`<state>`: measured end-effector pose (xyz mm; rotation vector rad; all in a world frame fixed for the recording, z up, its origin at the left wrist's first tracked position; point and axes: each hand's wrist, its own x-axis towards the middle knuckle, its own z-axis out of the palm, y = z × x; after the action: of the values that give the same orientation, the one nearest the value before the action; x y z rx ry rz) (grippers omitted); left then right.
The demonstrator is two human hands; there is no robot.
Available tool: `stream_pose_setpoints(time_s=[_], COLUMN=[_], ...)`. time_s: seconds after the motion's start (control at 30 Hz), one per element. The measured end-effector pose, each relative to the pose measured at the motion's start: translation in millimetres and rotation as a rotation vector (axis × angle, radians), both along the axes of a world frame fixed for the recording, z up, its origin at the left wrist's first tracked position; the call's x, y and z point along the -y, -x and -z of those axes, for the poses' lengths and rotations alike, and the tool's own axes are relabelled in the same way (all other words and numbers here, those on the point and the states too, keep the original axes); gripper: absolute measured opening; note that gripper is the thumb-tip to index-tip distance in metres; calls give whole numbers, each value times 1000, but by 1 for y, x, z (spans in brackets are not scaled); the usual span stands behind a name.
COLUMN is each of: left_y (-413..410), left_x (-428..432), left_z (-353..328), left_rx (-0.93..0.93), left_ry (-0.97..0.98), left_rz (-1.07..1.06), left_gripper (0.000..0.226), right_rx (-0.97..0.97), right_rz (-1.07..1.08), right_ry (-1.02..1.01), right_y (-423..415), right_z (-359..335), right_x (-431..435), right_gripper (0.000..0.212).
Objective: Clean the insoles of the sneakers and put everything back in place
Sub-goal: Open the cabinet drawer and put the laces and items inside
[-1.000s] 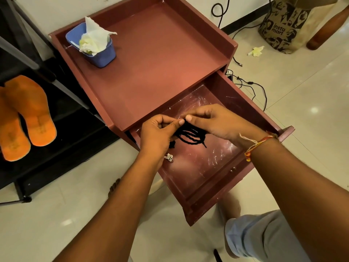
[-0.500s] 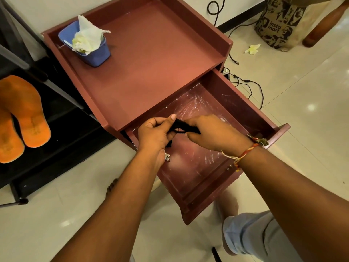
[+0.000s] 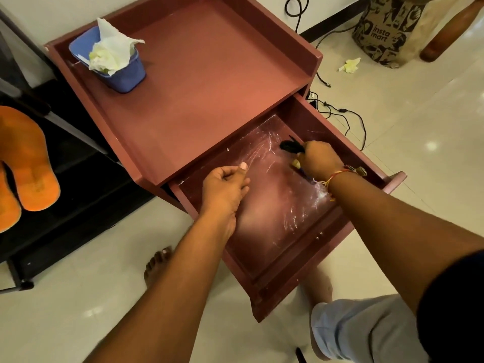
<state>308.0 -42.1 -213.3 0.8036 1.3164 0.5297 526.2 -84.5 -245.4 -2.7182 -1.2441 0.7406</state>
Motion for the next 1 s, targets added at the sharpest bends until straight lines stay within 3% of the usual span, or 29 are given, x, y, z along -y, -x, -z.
stream_pose_setpoints(time_s=[0.2, 0.53, 0.7, 0.8, 0.9, 1.0], left_y=[-2, -3, 3, 11, 20, 31], left_x=[3, 5, 4, 4, 7, 13], left_z=[4, 3, 1, 3, 3, -5], left_rx=[-32, -77, -113, -166, -229, -282], left_ry=[-13, -54, -134, -211, -299, -366], left_rz=[130, 271, 341, 413, 500, 584], left_gripper=[23, 17, 14, 15, 17, 22], right_rx=[192, 297, 183, 26, -138, -239], right_rz=[-47, -20, 40, 99, 263, 585], right_ry=[100, 107, 127, 89, 60, -56], right_y=[-14, -7, 13, 40, 68, 96], right_z=[34, 32, -16, -47, -66, -67], right_x=[-12, 4, 29, 55, 90, 127], right_gripper=[44, 49, 38, 43, 47, 56])
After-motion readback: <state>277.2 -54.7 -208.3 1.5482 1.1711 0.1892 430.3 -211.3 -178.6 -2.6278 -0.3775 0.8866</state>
